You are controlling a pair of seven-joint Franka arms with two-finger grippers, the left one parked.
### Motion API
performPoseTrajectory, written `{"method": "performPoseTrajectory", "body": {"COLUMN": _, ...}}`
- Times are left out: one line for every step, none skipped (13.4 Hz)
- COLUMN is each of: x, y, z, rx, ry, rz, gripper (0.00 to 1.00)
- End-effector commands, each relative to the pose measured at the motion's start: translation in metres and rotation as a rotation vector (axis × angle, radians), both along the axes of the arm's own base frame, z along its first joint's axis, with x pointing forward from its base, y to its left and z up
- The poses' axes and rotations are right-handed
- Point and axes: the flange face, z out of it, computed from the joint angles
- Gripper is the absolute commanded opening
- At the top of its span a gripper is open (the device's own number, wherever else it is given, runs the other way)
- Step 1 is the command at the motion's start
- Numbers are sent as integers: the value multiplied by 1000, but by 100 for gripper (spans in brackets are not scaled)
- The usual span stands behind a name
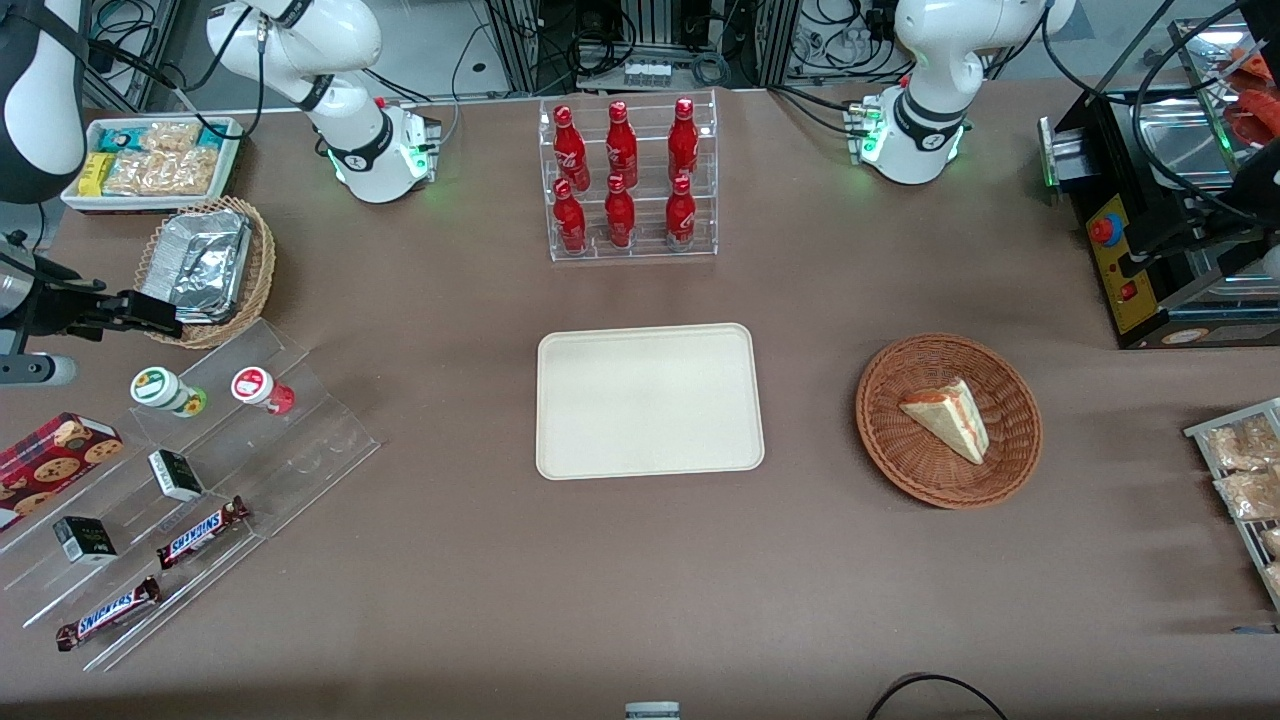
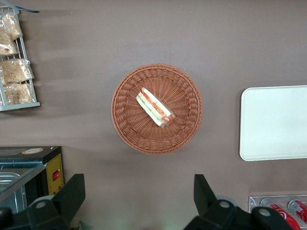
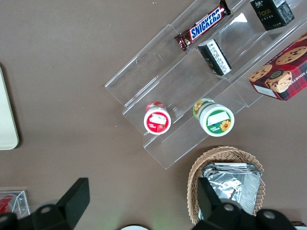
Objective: Place green gum on tray
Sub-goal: 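Move the right gripper down toward the green-labelled gum jar on the acrylic stand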
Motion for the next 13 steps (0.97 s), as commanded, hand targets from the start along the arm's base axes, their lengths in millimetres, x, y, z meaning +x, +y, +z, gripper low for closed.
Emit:
{"method": "performPoseTrajectory", "body": {"x": 10, "y": 0, "z": -11, "rx": 8, "ry": -20, "rz": 60, "gripper": 100}}
{"method": "performPoseTrajectory", "body": {"x": 11, "y": -3, "z": -15, "rx": 14, "ry": -22, "rz": 118, "gripper": 100}}
{"method": "performPoseTrajectory", "body": {"x": 13, "y": -7, "z": -22, "rx": 22, "ry": -15, "rz": 184, "gripper": 100}}
{"method": "performPoseTrajectory", "body": {"x": 15, "y": -12, "z": -26, "rx": 28, "ry": -12, "rz": 252, "gripper": 100}}
{"method": "performPoseTrajectory", "body": {"x": 17, "y": -17, "z": -28, "rx": 31, "ry": -14, "rz": 320, "gripper": 100}}
{"method": "performPoseTrajectory", "body": {"x": 20, "y": -24, "z": -33, "rx": 36, "ry": -19, "rz": 382, "gripper": 100}}
{"method": "performPoseTrajectory", "body": {"x": 22, "y": -38, "z": -38, "rx": 44, "ry": -24, "rz": 444, "gripper": 100}}
{"method": "performPoseTrajectory", "body": {"x": 24, "y": -50, "z": -45, "rx": 61, "ry": -25, "rz": 520, "gripper": 100}}
{"method": "performPoseTrajectory", "body": {"x": 26, "y": -60, "z": -52, "rx": 68, "ry": -30, "rz": 585, "gripper": 100}}
{"method": "performPoseTrajectory", "body": {"x": 26, "y": -66, "z": -57, "rx": 69, "ry": -35, "rz": 623, "gripper": 100}}
{"method": "performPoseTrajectory", "body": {"x": 27, "y": -68, "z": -62, "rx": 69, "ry": -39, "rz": 655, "gripper": 100}}
{"method": "performPoseTrajectory", "body": {"x": 26, "y": -76, "z": -66, "rx": 67, "ry": -45, "rz": 681, "gripper": 100}}
{"method": "performPoseTrajectory", "body": {"x": 25, "y": -86, "z": -71, "rx": 71, "ry": -46, "rz": 729, "gripper": 100}}
